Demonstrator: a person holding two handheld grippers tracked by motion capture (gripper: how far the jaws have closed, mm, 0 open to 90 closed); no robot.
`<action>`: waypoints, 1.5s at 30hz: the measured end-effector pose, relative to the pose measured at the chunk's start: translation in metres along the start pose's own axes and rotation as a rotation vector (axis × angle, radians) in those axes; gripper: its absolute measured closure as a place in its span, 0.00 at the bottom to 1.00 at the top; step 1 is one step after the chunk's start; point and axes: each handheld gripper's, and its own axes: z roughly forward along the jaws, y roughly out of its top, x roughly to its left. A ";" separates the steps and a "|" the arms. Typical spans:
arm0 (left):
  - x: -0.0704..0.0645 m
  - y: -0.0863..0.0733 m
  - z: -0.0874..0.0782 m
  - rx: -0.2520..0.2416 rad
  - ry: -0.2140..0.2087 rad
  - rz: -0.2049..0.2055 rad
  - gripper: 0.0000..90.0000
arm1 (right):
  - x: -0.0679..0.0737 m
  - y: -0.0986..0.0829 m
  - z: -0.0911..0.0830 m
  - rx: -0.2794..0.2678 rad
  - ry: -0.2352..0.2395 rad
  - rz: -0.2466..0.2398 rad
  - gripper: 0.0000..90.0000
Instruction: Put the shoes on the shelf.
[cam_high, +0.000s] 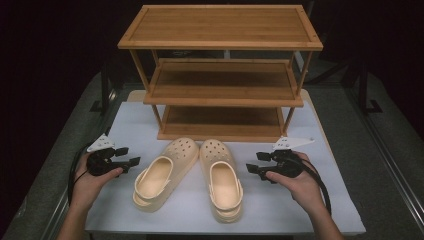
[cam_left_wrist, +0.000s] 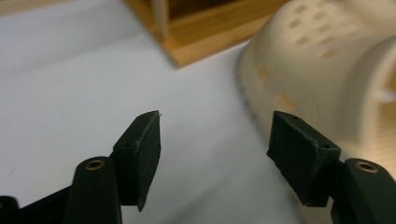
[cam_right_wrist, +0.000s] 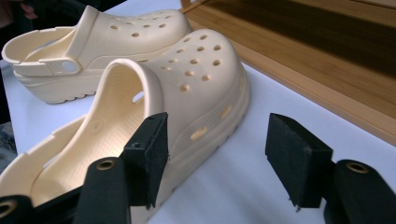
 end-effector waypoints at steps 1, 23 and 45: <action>-0.004 0.003 -0.001 -0.011 -0.013 0.008 0.40 | 0.002 0.000 0.002 0.002 0.004 -0.006 0.42; -0.039 0.022 0.022 -0.016 -0.180 0.104 0.61 | 0.028 0.001 0.050 0.069 0.075 -0.064 0.53; -0.050 0.025 0.027 0.048 -0.089 0.196 0.89 | 0.022 -0.003 0.045 0.032 -0.005 -0.032 0.83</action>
